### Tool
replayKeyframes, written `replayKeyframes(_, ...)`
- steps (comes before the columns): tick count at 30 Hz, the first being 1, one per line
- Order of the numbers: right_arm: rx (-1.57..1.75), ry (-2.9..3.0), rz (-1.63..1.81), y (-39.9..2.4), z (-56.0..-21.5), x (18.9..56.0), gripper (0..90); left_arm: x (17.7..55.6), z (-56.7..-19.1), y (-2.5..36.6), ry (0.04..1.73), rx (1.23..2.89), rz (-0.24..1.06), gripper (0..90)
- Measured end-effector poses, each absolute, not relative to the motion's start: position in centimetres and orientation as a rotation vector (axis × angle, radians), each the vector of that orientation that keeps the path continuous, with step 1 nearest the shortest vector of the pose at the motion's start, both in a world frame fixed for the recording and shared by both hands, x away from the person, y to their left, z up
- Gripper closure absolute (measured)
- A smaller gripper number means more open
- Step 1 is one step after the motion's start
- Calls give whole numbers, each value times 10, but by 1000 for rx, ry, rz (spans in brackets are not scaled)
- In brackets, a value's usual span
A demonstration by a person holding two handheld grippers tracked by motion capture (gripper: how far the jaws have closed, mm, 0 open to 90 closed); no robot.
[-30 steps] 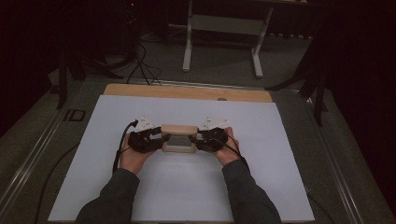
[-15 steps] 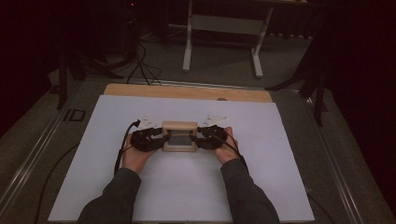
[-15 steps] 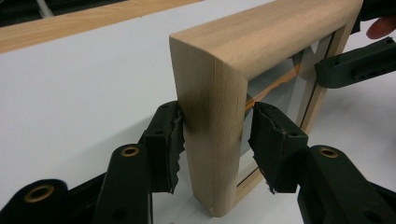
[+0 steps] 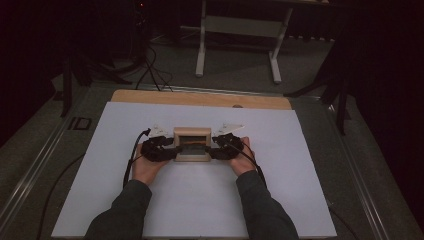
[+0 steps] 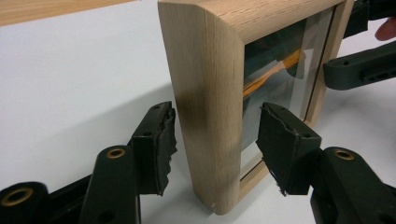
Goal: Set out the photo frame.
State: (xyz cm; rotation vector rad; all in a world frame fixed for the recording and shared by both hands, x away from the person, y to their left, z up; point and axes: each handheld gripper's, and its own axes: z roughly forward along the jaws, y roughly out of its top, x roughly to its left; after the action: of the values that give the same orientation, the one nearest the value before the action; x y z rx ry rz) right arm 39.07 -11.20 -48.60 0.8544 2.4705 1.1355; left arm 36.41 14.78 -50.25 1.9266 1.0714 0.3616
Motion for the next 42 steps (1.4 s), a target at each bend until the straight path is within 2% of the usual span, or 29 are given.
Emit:
replayKeyframes(16, 857, 2506, 1157, -108, -491, 389, 444, 364, -502, 148, 1049, 1918, 352, 498)
replayKeyframes(32, 870, 2525, 1148, -110, -492, 389, 440, 370, -502, 150, 1040, 1915, 321, 498)
replayKeyframes(34, 872, 2528, 1147, -110, -492, 389, 439, 371, -503, 150, 1042, 1913, 314, 490)
replayKeyframes(37, 873, 2528, 1144, -111, -493, 390, 425, 373, -506, 152, 1070, 1905, 272, 430)
replayKeyframes(42, 884, 2524, 1164, -114, -491, 390, 400, 372, -503, 156, 1077, 1903, 274, 406)
